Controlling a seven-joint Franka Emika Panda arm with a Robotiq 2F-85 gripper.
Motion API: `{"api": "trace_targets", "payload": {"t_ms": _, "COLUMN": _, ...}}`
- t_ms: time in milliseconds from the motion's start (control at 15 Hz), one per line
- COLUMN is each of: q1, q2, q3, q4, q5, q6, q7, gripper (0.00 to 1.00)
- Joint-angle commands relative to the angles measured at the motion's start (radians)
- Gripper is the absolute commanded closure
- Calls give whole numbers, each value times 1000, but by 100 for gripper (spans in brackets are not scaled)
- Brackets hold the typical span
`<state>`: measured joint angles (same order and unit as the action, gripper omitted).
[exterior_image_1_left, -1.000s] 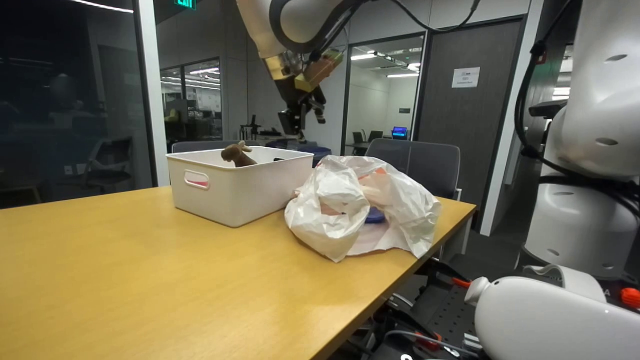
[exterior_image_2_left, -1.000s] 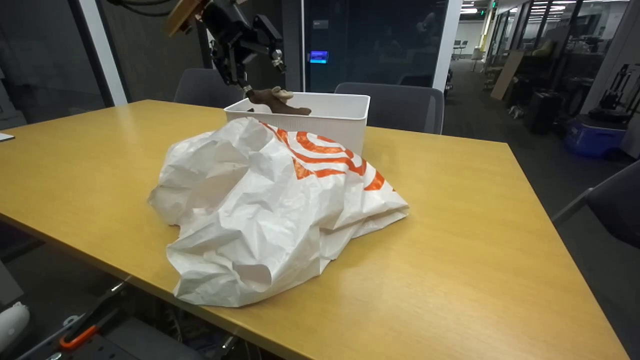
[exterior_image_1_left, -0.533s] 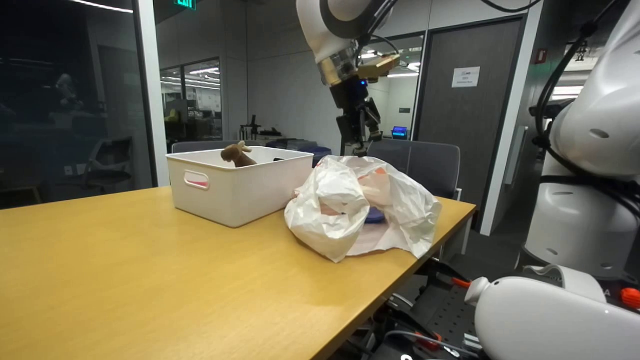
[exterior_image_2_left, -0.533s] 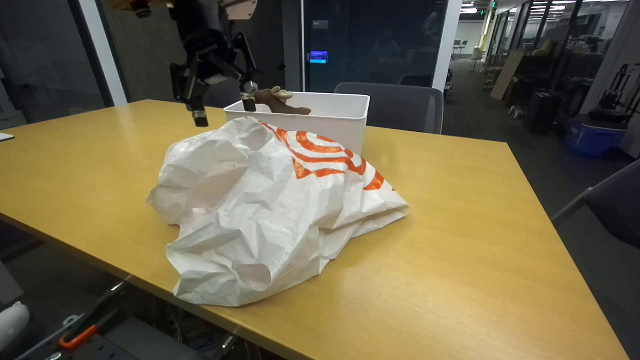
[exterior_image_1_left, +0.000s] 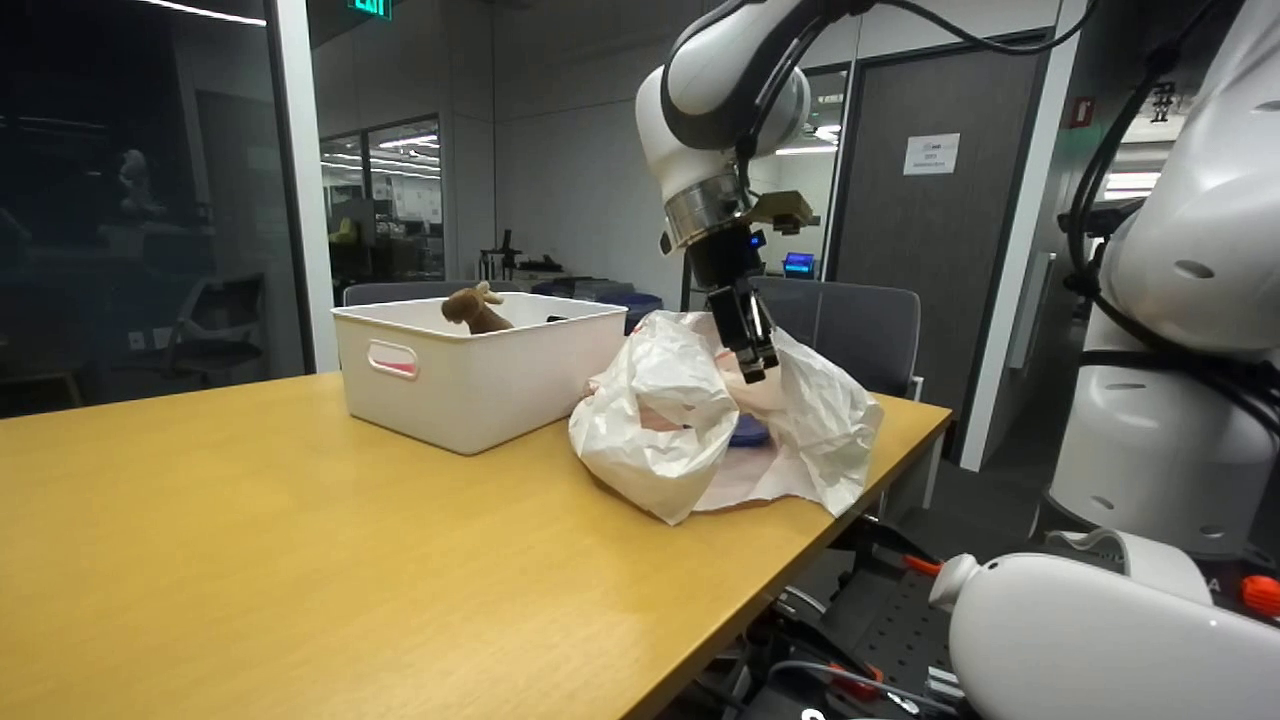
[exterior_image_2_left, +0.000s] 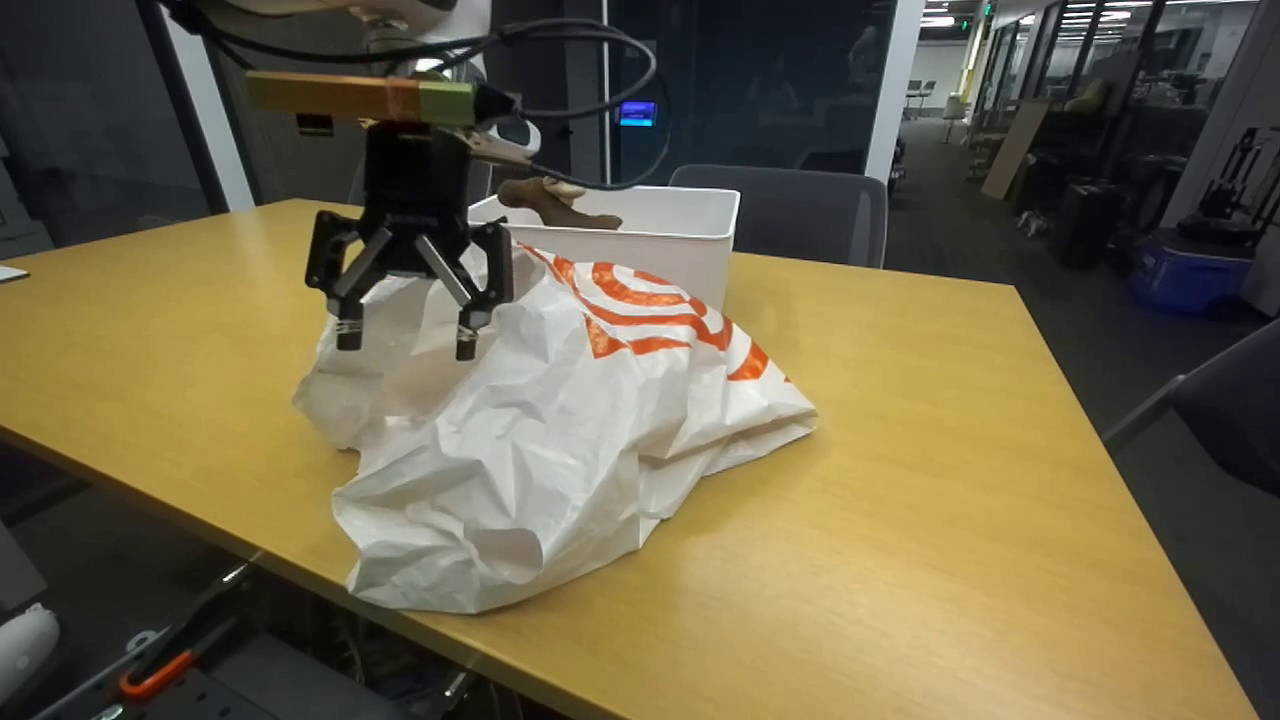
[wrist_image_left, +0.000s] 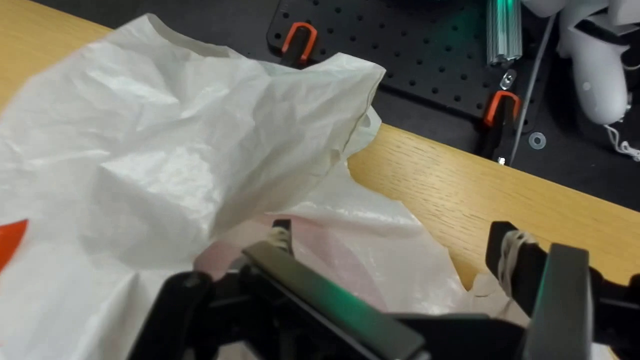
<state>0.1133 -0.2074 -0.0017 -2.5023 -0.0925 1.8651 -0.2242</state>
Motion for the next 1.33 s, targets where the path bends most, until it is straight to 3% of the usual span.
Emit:
{"api": "trace_targets", "payload": {"t_ms": 0, "q1": -34, "q2": 98, "q3": -14, "q4": 23, "q5": 40, "q6": 71, "q7": -53, "gripper": 0}}
{"api": "trace_targets", "payload": {"t_ms": 400, "q1": -99, "q2": 207, "q3": -18, "q4": 22, "q5": -7, "q6": 283, "q7": -20, "gripper": 0}}
{"api": "trace_targets", "payload": {"t_ms": 800, "q1": -121, "q2": 247, "q3": -19, "q4": -3, "q5": -191, "q6": 540, "q7": 218, "gripper": 0}}
{"api": "trace_targets", "payload": {"t_ms": 1000, "q1": -121, "q2": 286, "q3": -27, "q4": 1, "q5": -287, "q6": 607, "q7": 347, "gripper": 0}}
{"api": "trace_targets", "payload": {"t_ms": 1267, "q1": -120, "q2": 347, "q3": -45, "q4": 11, "q5": -321, "q6": 647, "q7": 430, "gripper": 0}}
